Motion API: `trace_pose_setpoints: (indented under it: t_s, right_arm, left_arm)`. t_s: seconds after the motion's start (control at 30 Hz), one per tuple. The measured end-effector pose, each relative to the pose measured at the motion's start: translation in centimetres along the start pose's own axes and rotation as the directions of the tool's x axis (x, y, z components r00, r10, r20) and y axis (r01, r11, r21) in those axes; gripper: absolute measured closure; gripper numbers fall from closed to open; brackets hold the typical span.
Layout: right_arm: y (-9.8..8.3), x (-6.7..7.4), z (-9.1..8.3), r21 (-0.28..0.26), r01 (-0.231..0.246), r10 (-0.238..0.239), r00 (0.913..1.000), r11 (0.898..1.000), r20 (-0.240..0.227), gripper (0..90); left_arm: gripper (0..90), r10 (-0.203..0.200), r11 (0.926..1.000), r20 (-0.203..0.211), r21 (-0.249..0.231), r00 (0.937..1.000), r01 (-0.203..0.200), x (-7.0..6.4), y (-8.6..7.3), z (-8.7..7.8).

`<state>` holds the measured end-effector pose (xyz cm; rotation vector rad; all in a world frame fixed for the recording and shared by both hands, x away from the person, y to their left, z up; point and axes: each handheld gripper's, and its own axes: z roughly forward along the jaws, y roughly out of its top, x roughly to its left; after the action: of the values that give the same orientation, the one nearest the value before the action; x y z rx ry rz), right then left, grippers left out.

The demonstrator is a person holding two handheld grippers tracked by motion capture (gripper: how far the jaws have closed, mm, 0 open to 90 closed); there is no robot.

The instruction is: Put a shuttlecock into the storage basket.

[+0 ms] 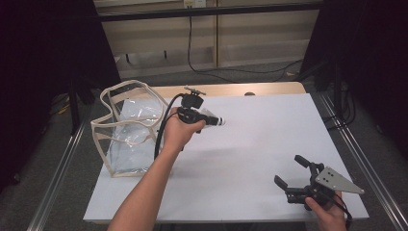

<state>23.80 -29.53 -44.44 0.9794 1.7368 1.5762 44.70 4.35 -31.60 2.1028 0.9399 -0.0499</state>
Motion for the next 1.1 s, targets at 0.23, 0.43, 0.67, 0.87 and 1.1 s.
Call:
trace_pose_setpoints:
  t_s: [0.23, 0.43, 0.67, 0.87, 1.1]
  right_arm:
    - [0.0, 0.0, 0.0, 0.000, -0.003, 0.003, 1.0000, 1.000, 0.002, 0.7]
    - [0.0, 0.0, 0.0, -0.001, -0.001, 0.001, 1.0000, 1.000, 0.001, 0.7]
    - [0.0, 0.1, 0.0, -0.001, -0.005, 0.005, 1.0000, 1.000, 0.000, 0.7]
    - [0.0, 0.1, 0.0, 0.002, -0.003, 0.003, 1.0000, 1.000, 0.001, 0.7]
    - [0.0, 0.1, 0.0, 0.003, -0.003, 0.003, 1.0000, 1.000, 0.000, 0.7]
  left_arm:
    - [87.6, 0.003, 1.0000, -0.008, 0.006, 1.0000, -0.003, -0.2, 0.5, -0.9]
    - [87.6, 0.006, 0.9999, -0.006, 0.009, 1.0000, -0.006, -0.5, 1.0, -1.8]
    - [87.8, 0.007, 0.9999, -0.004, 0.016, 1.0000, -0.007, -0.9, 1.5, -2.5]
    - [87.8, 0.019, 0.9995, -0.004, 0.026, 0.9998, -0.019, -1.2, 2.0, -2.9]
    - [87.8, 0.021, 0.9992, -0.004, 0.033, 0.9998, -0.020, -1.4, 2.3, -3.5]
